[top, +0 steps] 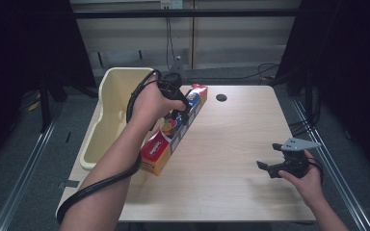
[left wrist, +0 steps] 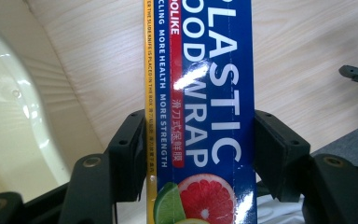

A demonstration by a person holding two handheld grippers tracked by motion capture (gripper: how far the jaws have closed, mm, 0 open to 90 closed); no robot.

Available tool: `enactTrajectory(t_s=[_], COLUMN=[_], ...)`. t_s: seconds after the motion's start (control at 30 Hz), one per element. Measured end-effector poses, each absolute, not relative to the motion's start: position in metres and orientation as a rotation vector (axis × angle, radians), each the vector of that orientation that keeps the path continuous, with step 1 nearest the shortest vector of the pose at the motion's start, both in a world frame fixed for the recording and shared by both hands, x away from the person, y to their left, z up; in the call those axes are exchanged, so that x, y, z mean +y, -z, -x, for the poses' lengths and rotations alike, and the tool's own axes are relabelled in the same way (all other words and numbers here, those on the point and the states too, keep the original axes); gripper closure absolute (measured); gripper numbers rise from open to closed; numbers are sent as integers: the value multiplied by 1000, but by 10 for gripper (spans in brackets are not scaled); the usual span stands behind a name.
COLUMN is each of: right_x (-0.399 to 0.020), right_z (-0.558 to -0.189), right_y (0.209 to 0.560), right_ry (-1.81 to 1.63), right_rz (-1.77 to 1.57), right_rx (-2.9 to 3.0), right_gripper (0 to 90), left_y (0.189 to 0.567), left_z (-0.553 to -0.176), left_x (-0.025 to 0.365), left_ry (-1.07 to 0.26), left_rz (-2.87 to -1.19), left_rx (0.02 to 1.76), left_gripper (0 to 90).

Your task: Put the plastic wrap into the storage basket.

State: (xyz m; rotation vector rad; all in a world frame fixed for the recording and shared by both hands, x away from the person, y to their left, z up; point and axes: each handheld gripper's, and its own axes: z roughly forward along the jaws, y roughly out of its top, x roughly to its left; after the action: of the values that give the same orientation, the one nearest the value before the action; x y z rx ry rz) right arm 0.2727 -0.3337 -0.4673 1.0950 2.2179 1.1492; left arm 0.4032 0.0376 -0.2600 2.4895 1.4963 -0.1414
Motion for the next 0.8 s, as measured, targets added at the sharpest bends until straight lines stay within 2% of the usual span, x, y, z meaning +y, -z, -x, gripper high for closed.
enactTrajectory(t_s=[0.8], right_x=[-332], right_z=[-273], right_y=[469], right_ry=[-1181], right_rz=[-1089], right_rx=[2257], right_gripper=[13], left_y=[225], left_z=[-405], left_x=[67], left_ry=[92], left_rz=[-2400], left_rx=[1595], left_gripper=[414])
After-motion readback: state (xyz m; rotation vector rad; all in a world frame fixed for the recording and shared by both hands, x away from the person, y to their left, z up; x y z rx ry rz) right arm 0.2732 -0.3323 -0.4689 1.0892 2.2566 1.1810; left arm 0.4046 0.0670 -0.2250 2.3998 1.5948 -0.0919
